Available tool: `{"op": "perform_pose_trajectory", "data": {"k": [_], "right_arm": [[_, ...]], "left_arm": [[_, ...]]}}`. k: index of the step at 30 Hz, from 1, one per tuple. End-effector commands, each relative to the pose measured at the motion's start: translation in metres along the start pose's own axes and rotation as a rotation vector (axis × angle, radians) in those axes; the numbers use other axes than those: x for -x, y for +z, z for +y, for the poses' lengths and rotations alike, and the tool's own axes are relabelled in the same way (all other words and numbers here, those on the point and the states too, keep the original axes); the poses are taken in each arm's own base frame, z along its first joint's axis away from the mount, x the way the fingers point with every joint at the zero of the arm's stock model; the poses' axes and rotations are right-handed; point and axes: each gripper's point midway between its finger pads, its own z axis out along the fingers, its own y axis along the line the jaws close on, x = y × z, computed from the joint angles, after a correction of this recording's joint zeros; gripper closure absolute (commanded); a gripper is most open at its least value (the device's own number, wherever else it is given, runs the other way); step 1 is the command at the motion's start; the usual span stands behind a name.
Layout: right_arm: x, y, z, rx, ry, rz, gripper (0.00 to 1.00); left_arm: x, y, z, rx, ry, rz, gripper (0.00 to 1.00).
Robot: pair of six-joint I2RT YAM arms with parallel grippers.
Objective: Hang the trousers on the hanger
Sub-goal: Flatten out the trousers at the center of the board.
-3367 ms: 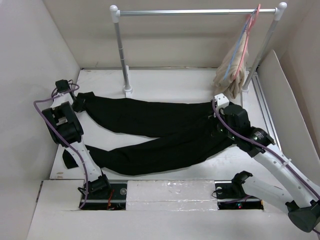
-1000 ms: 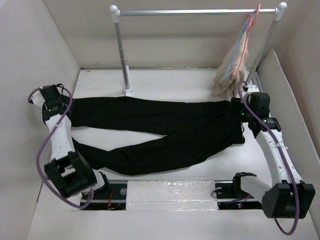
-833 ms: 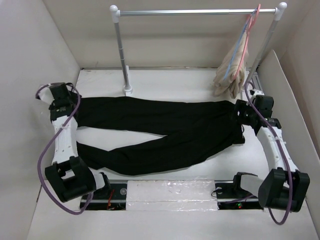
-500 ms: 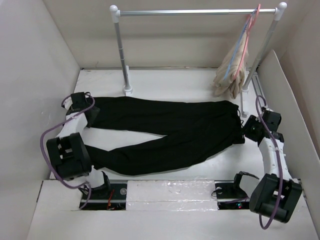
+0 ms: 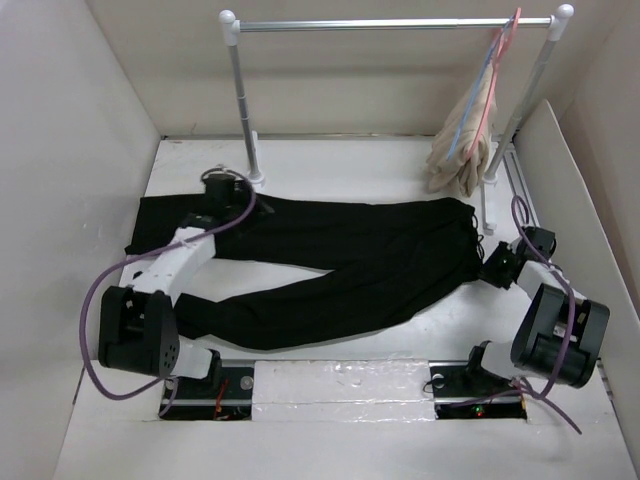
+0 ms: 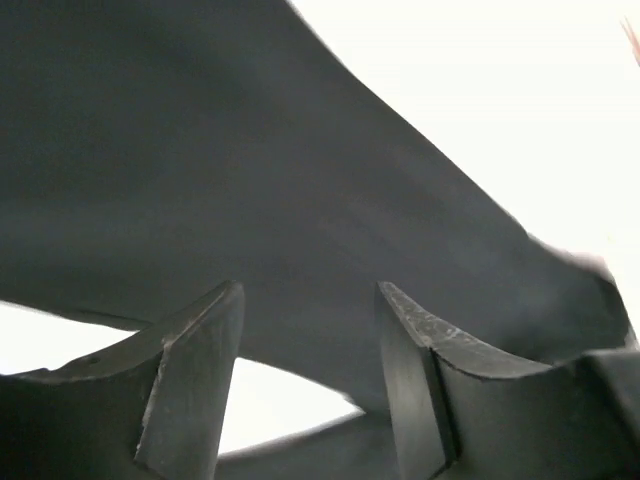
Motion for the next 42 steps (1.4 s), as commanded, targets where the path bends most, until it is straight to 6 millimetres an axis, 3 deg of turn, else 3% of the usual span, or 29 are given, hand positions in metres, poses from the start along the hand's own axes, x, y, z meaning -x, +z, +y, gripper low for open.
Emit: {"op": "perform_pose_trajectory", "data": {"k": [1,2,5,6,7,9,12,13,14,16,17,19,20,21,22,23,24,25,26,27,28,29,30,32,35,36,40,42], "right_arm": [[0.015,0.018,0.006,0.045,0.041,-0.041,0.79],[0.021,0.017,0.006,0.033,0.049,-0.046,0.98],[0.04,0.001,-0.013,-0.069,0.065,-0.11,1.0],[0.056,-0.01,-0.022,-0.123,0.054,-0.165,1.0],[0.066,-0.022,-0.02,-0.121,0.057,-0.202,1.0],[0.086,-0.042,-0.04,-0.242,0.052,-0.264,1.0],[0.097,-0.057,-0.053,-0.314,0.07,-0.286,0.97],[0.102,-0.061,-0.05,-0.306,0.064,-0.298,0.88],[0.103,-0.062,-0.047,-0.289,0.057,-0.298,0.57],[0.103,-0.066,-0.027,-0.221,0.024,-0.282,0.33],[0.099,-0.068,-0.019,-0.201,0.006,-0.273,0.21],[0.095,-0.082,0.024,-0.068,-0.085,-0.312,0.18],[0.087,-0.085,0.038,-0.028,-0.121,-0.309,0.18],[0.084,-0.097,0.058,0.021,-0.174,-0.34,0.18],[0.067,-0.1,0.086,0.092,-0.254,-0.319,0.18],[0.05,-0.1,0.096,0.129,-0.295,-0.293,0.24],[0.036,-0.103,0.113,0.211,-0.344,-0.276,0.32],[0.018,-0.113,0.135,0.305,-0.416,-0.279,0.43],[0.003,-0.114,0.142,0.347,-0.455,-0.252,0.67],[-0.017,-0.111,0.147,0.398,-0.509,-0.205,0.81],[-0.052,-0.115,0.161,0.486,-0.616,-0.13,0.95],[-0.053,-0.115,0.161,0.487,-0.617,-0.129,0.95],[-0.066,-0.115,0.164,0.52,-0.677,-0.099,0.95],[-0.093,-0.119,0.176,0.582,-0.784,-0.036,0.89],[-0.116,-0.13,0.194,0.649,-0.917,0.004,0.74],[-0.119,-0.132,0.197,0.661,-0.954,0.003,0.7],[-0.126,-0.15,0.213,0.692,-1.07,0.006,0.52],[-0.128,-0.152,0.215,0.683,-1.11,0.005,0.49]], "left_arm": [[-0.018,-0.015,-0.034,-0.02,0.141,-0.071,0.49],[-0.039,-0.017,-0.043,-0.047,0.18,-0.035,0.49],[-0.059,-0.02,-0.04,-0.051,0.232,0.019,0.49],[-0.063,-0.021,-0.041,-0.054,0.25,0.03,0.49],[-0.064,-0.022,-0.035,-0.03,0.262,0.039,0.49],[-0.057,-0.026,-0.036,-0.015,0.3,0.021,0.49],[-0.04,-0.036,-0.029,0.057,0.341,-0.036,0.49],[-0.031,-0.039,-0.02,0.102,0.344,-0.061,0.49],[-0.022,-0.044,-0.018,0.113,0.336,-0.086,0.48],[-0.006,-0.05,-0.003,0.167,0.313,-0.116,0.47],[0.013,-0.056,0.01,0.203,0.269,-0.152,0.47],[0.029,-0.067,0.034,0.273,0.209,-0.189,0.48],[0.048,-0.081,0.049,0.301,0.144,-0.247,0.48],[0.051,-0.086,0.064,0.33,0.108,-0.259,0.49],[0.055,-0.094,0.078,0.357,0.064,-0.27,0.5],[0.062,-0.108,0.084,0.354,0.018,-0.31,0.51],[0.069,-0.117,0.109,0.402,-0.047,-0.338,0.52],[0.067,-0.124,0.121,0.435,-0.07,-0.341,0.52],[0.068,-0.132,0.128,0.461,-0.106,-0.368,0.53],[0.064,-0.135,0.141,0.505,-0.132,-0.365,0.56],[0.05,-0.138,0.16,0.582,-0.193,-0.33,0.58],[0.05,-0.138,0.16,0.582,-0.193,-0.33,0.58],[0.038,-0.136,0.171,0.618,-0.255,-0.3,0.63],[0.031,-0.132,0.183,0.661,-0.3,-0.283,0.63],[0.034,-0.121,0.203,0.749,-0.323,-0.3,0.54],[0.039,-0.115,0.204,0.746,-0.316,-0.304,0.53],[0.033,-0.1,0.235,0.878,-0.352,-0.241,0.54],[0.039,-0.1,0.243,0.896,-0.371,-0.255,0.54]]}}
